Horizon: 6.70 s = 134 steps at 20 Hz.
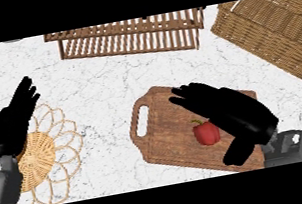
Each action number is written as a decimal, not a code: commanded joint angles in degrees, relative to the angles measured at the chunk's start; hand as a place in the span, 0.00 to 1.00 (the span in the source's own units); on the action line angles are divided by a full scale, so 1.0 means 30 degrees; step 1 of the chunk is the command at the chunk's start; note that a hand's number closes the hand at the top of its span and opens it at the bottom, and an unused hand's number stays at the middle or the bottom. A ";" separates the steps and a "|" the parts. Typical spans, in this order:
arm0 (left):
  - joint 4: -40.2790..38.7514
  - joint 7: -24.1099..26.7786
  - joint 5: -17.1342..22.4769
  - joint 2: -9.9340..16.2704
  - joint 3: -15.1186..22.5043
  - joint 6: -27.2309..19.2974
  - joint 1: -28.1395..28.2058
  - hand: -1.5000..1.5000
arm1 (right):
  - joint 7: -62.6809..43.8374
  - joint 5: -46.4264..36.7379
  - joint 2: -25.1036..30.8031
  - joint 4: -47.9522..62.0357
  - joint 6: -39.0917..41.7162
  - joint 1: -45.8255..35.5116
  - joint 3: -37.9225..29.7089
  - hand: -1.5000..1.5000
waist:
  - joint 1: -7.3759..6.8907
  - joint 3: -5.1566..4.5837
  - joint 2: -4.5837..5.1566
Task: Pick the bell pepper from the cutting board and place it in the basket
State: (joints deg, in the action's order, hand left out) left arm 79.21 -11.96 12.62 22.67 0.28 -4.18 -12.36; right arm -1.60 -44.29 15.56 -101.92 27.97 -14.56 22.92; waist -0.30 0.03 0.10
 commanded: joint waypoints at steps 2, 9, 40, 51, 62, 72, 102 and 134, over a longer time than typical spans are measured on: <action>0.1017 -0.0575 -0.0169 0.0167 -0.0598 0.0414 0.0402 0.50 | 0.0852 -0.2046 -0.0547 0.3145 -0.1076 -0.0456 0.0567 0.00 | -0.0041 -0.0006 -0.0026; 0.0262 -0.0195 -0.0436 -0.0228 -0.1587 0.1277 0.0610 0.50 | 0.2084 -0.2983 -0.0267 0.4217 -0.0299 -0.0968 -0.0471 0.00 | 0.0041 -0.0011 -0.0041; -0.0814 -0.0094 -0.2418 -0.1817 -0.3172 0.2605 -0.0508 0.50 | 0.5921 -0.8164 -0.1662 0.7417 -0.3146 0.0551 -0.0081 1.00 | 0.0079 -0.0012 -0.0018; 0.0668 -0.0309 -0.3032 -0.2328 -0.3173 0.2679 0.0758 0.50 | 0.7216 -1.0050 -0.2125 0.9326 -0.4385 -0.0038 -0.0168 1.00 | 0.0062 -0.0010 -0.0034; 0.0432 -0.0353 -0.3064 -0.2351 -0.2847 0.2792 -0.0165 0.50 | -0.6582 -0.4847 -0.5149 0.9458 -0.6881 -0.1251 -0.5649 1.00 | -0.0749 0.0127 0.0338; 0.0057 -0.0909 -0.3341 -0.2948 -0.2079 0.2663 -0.1439 0.50 | -1.1746 -0.0302 -0.5184 1.0070 -1.8511 -0.7550 -0.3420 1.00 | -0.1688 0.0026 0.0219; -0.0029 -0.1025 -0.3064 -0.2358 -0.3303 0.2657 -0.1321 0.50 | -1.9349 -0.7151 -0.0589 2.5104 -2.0978 -2.2563 -0.7824 1.00 | -0.0436 -0.0028 0.0188; 0.0665 0.0099 -0.3678 -0.3335 -0.2889 0.2565 0.0320 0.50 | -0.9718 -0.2674 0.4158 2.7529 -2.5963 -1.6504 -1.3276 0.00 | -0.0495 0.0010 0.0188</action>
State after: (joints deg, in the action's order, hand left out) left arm 80.84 -13.79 2.63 13.98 -9.12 4.30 -13.05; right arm -35.46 -54.72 26.38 -20.13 -50.40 -64.23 -15.24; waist -1.70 0.07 0.72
